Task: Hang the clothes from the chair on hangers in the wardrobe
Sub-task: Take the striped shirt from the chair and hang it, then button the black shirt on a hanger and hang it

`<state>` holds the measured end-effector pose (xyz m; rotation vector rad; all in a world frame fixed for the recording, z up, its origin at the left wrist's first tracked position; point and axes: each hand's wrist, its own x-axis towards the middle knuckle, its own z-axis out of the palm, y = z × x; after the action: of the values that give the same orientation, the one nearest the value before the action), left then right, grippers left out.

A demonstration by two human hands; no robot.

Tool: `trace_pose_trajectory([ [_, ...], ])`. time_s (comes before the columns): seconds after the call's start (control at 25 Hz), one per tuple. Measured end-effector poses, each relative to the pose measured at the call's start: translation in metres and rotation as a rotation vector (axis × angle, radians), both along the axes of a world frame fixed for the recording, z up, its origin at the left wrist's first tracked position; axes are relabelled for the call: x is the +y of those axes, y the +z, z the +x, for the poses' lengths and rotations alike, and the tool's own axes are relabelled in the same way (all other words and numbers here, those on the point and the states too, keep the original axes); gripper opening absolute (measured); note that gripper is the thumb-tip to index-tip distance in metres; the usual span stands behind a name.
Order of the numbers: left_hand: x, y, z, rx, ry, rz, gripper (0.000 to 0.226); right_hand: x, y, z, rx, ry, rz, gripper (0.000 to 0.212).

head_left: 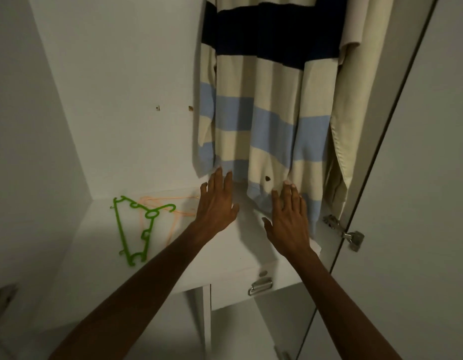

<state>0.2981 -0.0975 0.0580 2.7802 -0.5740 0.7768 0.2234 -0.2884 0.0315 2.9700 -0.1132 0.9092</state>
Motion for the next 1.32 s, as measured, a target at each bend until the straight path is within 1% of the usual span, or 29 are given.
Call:
trace_pose_trajectory([
  [0.2,0.003,-0.027,-0.063,0.034,-0.026,-0.006,0.088,-0.002,-0.028,-0.068,0.041,-0.082,0.054,0.086],
  [0.32,-0.007,-0.043,-0.097,0.074,-0.054,0.034,0.089,-0.008,-0.038,-0.107,0.046,-0.153,0.169,0.087],
  [0.4,-0.020,-0.050,-0.114,0.086,-0.067,0.064,0.093,-0.017,-0.043,-0.131,0.043,-0.185,0.209,0.084],
  [0.52,-0.051,-0.059,-0.144,0.088,-0.142,0.082,0.096,-0.040,-0.060,-0.177,0.045,-0.232,0.207,0.080],
  [0.6,-0.077,-0.069,-0.168,0.101,-0.227,0.105,0.095,-0.058,-0.079,-0.215,0.045,-0.305,0.238,0.079],
  [0.68,-0.096,-0.082,-0.187,0.127,-0.258,0.085,0.094,-0.070,-0.096,-0.244,0.078,-0.344,0.253,0.080],
  [0.76,-0.126,-0.098,-0.215,0.168,-0.314,0.085,0.093,-0.091,-0.113,-0.282,0.089,-0.432,0.295,0.082],
  [0.92,-0.189,-0.142,-0.284,0.282,-0.469,0.142,0.089,-0.130,-0.151,-0.368,0.093,-0.593,0.318,0.083],
  [1.04,-0.232,-0.163,-0.334,0.308,-0.566,0.164,0.086,-0.154,-0.177,-0.427,0.121,-0.697,0.359,0.080],
  [1.24,-0.291,-0.195,-0.422,0.372,-0.661,0.075,0.073,-0.189,-0.221,-0.518,0.227,-0.872,0.459,0.078],
  [1.32,-0.308,-0.215,-0.457,0.419,-0.692,0.097,0.071,-0.202,-0.230,-0.547,0.255,-0.919,0.506,0.077],
])
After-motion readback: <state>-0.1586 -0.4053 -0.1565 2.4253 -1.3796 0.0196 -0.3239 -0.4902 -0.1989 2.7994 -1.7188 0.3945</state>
